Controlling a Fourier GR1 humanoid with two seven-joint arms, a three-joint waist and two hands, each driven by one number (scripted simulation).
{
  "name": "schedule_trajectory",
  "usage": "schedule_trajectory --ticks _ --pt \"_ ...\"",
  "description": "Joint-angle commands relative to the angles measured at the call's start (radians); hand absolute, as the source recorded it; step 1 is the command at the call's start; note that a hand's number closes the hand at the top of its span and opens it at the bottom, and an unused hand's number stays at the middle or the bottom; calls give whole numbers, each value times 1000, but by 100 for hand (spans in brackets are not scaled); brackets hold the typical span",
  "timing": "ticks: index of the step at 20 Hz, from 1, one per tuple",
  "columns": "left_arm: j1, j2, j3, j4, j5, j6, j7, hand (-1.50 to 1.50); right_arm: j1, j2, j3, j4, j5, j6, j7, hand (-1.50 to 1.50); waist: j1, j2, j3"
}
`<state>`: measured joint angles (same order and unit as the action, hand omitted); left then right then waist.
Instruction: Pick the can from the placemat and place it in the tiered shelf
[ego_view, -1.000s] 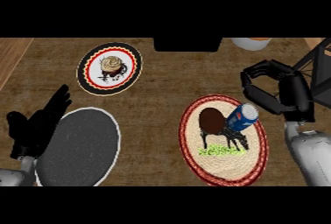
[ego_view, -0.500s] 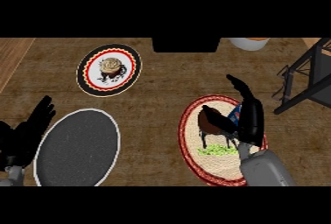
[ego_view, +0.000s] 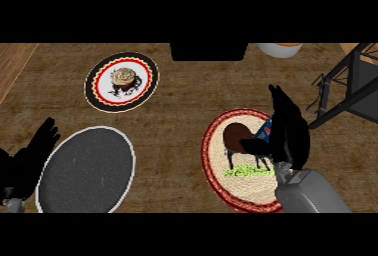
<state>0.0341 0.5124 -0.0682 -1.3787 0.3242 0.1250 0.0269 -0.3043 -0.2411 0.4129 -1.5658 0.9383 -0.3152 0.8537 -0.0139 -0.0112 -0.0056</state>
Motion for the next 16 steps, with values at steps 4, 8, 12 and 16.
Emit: schedule_trajectory --ticks 4,8,12,16 --pt "19 -22 -17 -36 -18 11 -12 0 -90 -34 62 -25 -62 522 239 -150 20 3 2" --pt "-7 -9 7 -33 -14 4 10 0 -137 -12 60 -52 -103 699 327 -150 15 7 4" --pt "-13 -42 -4 -11 -31 10 -9 0 -171 -35 33 -48 -117 809 352 -150 13 8 4" --pt "-62 -39 21 23 -21 -8 20 0 -159 -41 -2 -20 -136 842 314 -150 9 10 4"
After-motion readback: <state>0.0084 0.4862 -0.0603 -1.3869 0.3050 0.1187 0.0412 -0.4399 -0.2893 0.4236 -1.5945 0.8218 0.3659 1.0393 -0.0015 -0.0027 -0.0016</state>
